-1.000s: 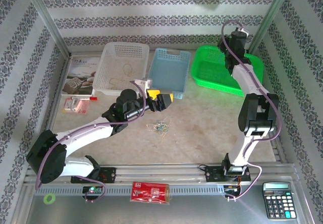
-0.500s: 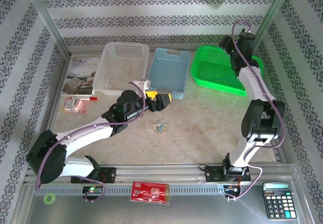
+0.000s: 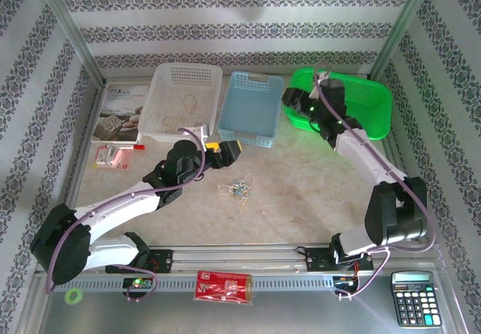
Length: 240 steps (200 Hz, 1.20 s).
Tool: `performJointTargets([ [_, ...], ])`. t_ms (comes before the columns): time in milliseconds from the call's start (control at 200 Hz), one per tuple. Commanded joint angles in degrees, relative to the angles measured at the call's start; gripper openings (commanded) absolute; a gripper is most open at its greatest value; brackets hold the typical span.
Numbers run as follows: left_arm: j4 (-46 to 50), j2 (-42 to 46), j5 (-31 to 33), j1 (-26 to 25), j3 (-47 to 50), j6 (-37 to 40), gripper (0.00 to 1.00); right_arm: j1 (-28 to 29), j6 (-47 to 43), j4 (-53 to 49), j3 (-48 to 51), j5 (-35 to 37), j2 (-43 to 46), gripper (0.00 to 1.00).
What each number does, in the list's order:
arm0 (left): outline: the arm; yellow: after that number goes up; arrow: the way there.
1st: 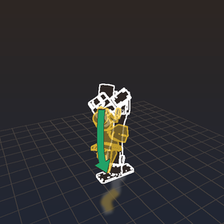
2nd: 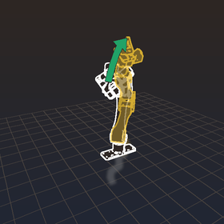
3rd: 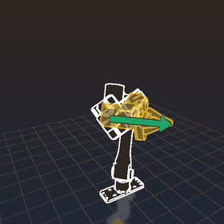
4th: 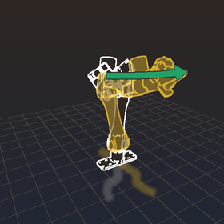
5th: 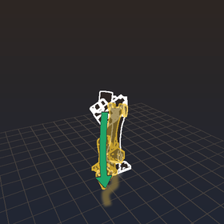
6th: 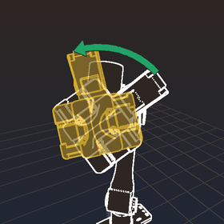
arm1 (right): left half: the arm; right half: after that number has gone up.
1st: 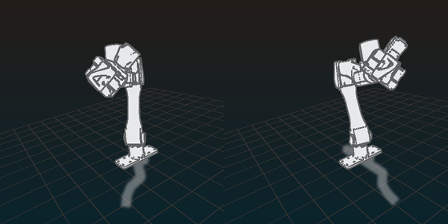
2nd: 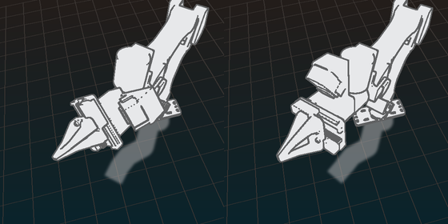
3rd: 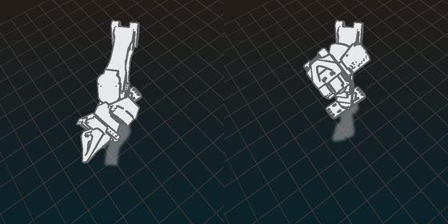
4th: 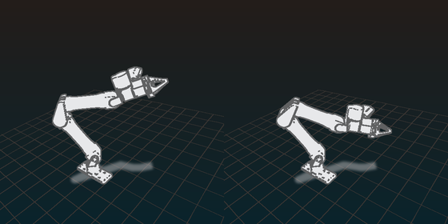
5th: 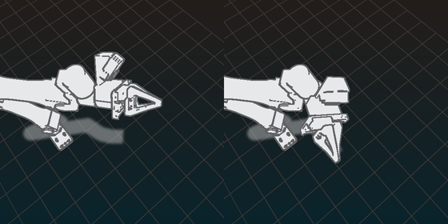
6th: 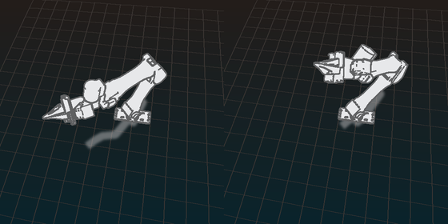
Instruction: Untangle the cables
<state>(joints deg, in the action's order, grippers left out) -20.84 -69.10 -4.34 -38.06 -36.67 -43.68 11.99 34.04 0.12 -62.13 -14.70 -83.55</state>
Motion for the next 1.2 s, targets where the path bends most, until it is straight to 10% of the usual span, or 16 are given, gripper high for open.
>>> performJointTargets([
  [0,5.1,2.0,1.7,1.6,0.9,-3.8,1.00,5.3,-2.3,-1.0,5.9,-0.8,3.9,0.64],
  [415,21.1,4.6,-4.2,8.1,-9.4,-1.4,1.00,22.7,-5.3,-5.2,20.6,3.3,6.3,0.58],
  [1029,17.5,1.7,-8.3,8.8,-7.8,-3.2,1.00,25.7,-5.6,-0.4,19.6,2.1,-7.0,0.41],
  [1194,16.7,0.8,-9.3,8.8,-7.3,-3.7,1.00,25.2,-6.5,-1.1,16.6,0.5,-9.1,0.09],
])
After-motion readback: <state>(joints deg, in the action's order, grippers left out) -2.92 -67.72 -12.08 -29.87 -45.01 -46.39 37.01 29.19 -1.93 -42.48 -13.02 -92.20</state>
